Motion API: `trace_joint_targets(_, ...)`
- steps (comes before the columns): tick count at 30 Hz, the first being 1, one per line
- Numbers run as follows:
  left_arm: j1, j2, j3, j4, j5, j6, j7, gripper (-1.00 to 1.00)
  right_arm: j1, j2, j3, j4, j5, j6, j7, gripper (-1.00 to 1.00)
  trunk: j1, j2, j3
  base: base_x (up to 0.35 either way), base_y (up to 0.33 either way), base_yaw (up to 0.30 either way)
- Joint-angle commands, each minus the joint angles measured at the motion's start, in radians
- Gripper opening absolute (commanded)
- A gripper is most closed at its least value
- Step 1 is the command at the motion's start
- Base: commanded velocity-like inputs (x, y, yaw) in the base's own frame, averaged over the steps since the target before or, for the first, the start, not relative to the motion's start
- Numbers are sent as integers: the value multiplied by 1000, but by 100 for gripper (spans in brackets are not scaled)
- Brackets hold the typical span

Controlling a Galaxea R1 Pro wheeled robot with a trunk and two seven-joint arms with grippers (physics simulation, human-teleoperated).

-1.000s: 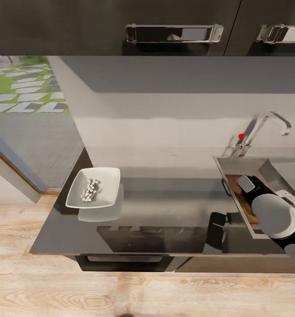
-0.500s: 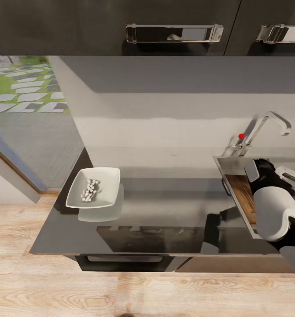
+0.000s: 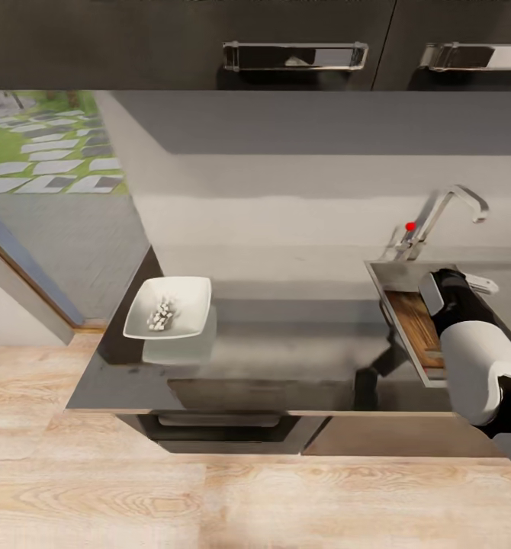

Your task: In the kitchen, take the Vidalia onion out of the sink, dice it on the chopping board with the paring knife, put the diced onion into the bowl on the countertop, then place both the paring knife and the chopping board into the sink.

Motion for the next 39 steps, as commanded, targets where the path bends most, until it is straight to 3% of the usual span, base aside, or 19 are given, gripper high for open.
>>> trace_joint_targets(1,-2,0,7,4,-3,-7,-1,100,-1,-1,6,-1,-6,8,0,100,0,-2,-2,-336,0,0)
trace_joint_targets(39,-2,-3,7,4,-3,-7,-1,100,-1,10,21,0,-6,16,8,100,0,-2,-2,-340,0,0)
